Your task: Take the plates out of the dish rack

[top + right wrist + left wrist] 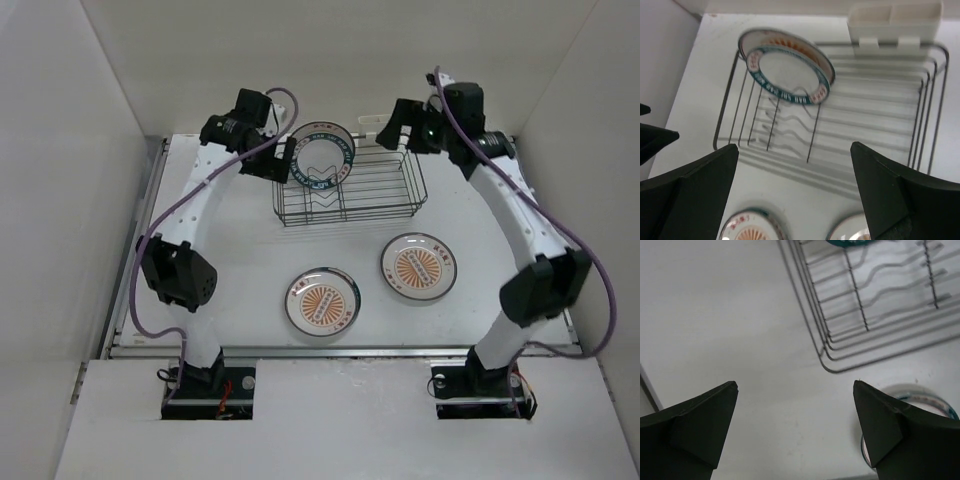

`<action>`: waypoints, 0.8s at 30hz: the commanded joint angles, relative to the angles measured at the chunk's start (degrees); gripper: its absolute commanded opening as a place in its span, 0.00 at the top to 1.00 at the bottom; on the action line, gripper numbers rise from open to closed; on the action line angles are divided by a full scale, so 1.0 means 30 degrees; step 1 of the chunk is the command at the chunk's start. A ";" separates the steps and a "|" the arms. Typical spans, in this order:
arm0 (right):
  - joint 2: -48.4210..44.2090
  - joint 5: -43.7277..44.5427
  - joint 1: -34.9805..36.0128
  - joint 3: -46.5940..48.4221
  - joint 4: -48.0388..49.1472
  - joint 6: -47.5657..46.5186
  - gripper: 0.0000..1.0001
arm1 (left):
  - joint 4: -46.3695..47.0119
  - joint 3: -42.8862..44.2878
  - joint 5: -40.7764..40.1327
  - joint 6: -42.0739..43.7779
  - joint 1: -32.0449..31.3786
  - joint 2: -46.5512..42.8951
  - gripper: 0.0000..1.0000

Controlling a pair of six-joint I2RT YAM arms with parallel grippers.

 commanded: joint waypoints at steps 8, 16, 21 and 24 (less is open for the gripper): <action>1.0427 -0.0113 0.2255 1.2413 -0.0487 -0.5651 0.26 | -0.1221 0.4222 0.0517 -0.1735 0.2078 0.6156 0.05; 1.2272 -0.0810 0.2696 1.1541 0.3847 -0.6005 0.29 | -0.1248 0.6917 0.1694 -0.1557 0.2078 0.9439 0.40; 1.3504 -0.0460 0.2696 1.1539 0.4349 -0.6005 0.29 | -0.1248 0.6917 0.1928 -0.1178 0.2078 1.0376 0.63; 1.4442 -0.0080 0.2872 1.1891 0.4349 -0.6005 0.29 | -0.1248 0.6917 0.1170 -0.0971 0.2078 1.0552 0.65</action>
